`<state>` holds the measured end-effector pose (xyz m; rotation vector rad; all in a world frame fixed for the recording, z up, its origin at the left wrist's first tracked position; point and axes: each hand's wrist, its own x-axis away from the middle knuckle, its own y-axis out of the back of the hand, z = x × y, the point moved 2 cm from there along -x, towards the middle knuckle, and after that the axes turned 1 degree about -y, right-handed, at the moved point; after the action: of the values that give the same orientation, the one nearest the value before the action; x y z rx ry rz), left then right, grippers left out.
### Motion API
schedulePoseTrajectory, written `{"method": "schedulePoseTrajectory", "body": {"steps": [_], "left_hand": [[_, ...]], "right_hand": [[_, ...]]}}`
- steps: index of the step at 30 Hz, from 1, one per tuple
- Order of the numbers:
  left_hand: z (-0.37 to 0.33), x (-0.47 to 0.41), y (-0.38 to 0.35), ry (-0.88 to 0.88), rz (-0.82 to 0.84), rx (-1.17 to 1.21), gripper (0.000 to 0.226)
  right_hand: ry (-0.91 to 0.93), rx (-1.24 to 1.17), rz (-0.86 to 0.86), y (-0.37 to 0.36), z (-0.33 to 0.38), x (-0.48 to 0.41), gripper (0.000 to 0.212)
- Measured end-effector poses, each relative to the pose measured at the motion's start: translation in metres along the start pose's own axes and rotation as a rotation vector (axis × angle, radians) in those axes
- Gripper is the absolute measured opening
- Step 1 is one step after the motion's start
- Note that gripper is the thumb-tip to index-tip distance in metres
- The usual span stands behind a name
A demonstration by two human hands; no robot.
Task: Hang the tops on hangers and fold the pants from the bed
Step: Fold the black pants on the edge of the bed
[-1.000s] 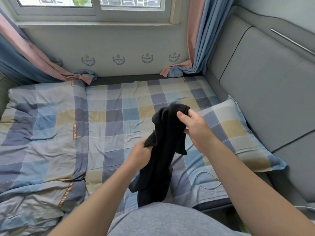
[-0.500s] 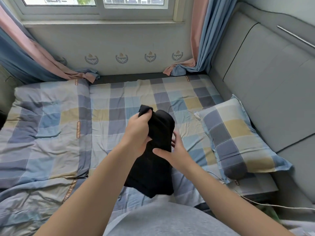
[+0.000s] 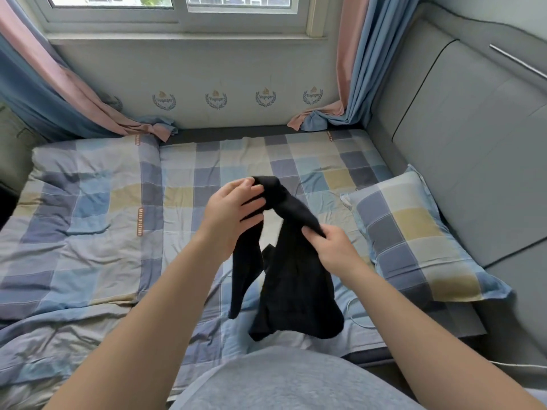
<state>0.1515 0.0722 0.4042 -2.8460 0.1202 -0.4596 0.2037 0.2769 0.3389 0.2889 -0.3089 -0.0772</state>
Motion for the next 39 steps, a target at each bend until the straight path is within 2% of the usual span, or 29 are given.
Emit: {"method": "schedulePoseTrajectory", "body": {"steps": [2,6,8,10,13,15,19,22,25,26,27,30,33,35,37,39], "left_hand": [[0.011,0.002,0.004,0.042,0.041,-0.114,0.023],[0.051,0.012,0.007,0.212,0.225,-0.409,0.031],[0.076,0.014,0.007,0.286,0.393,-0.568,0.052],[0.101,0.016,0.006,0.322,0.535,-0.668,0.081],[0.129,0.017,0.002,0.286,0.619,-0.693,0.106],[0.139,0.017,0.001,0.228,0.572,-0.773,0.097],[0.142,0.010,0.009,0.036,0.272,-0.871,0.045],[0.136,0.006,0.021,0.001,0.156,-0.793,0.024],[0.123,0.003,0.029,-0.038,0.052,-0.748,0.024],[0.117,0.002,0.030,-0.058,0.019,-0.745,0.025],[0.110,0.001,0.030,-0.078,-0.002,-0.749,0.023],[0.087,-0.002,0.028,-0.090,0.010,-0.749,0.017],[0.063,0.000,0.022,-0.068,0.105,-0.746,0.011],[0.046,0.006,0.016,-0.063,0.200,-0.767,0.010],[0.034,0.012,0.010,-0.048,0.291,-0.778,0.011],[0.026,0.017,0.009,-0.018,0.355,-0.751,0.015]], "right_hand": [[-0.026,-0.130,-0.064,0.007,0.012,-0.002,0.022],[-0.115,-0.333,-0.139,0.027,0.023,-0.003,0.017],[-0.097,-0.389,-0.122,0.033,0.030,0.000,0.018],[-0.059,-0.466,-0.078,0.037,0.039,0.005,0.023],[-0.012,-0.565,-0.012,0.041,0.053,0.010,0.032],[-0.002,-0.645,0.030,0.043,0.058,0.013,0.037],[-0.006,-0.699,0.065,0.047,0.059,0.014,0.041],[-0.032,-0.713,-0.094,0.054,0.047,0.007,0.035],[-0.112,-0.549,-0.402,0.066,0.024,-0.003,0.014],[-0.143,-0.462,-0.463,0.068,0.016,-0.006,0.016],[-0.167,-0.367,-0.481,0.069,0.009,-0.007,0.027],[-0.132,-0.089,-0.335,0.056,-0.001,-0.003,0.062],[0.056,0.130,-0.031,0.024,0.001,0.011,0.088],[0.187,0.408,0.090,0.001,0.000,0.016,0.103],[0.262,0.616,0.125,-0.019,-0.003,0.018,0.109],[0.317,0.644,0.051,-0.028,-0.006,0.017,0.098]]}}
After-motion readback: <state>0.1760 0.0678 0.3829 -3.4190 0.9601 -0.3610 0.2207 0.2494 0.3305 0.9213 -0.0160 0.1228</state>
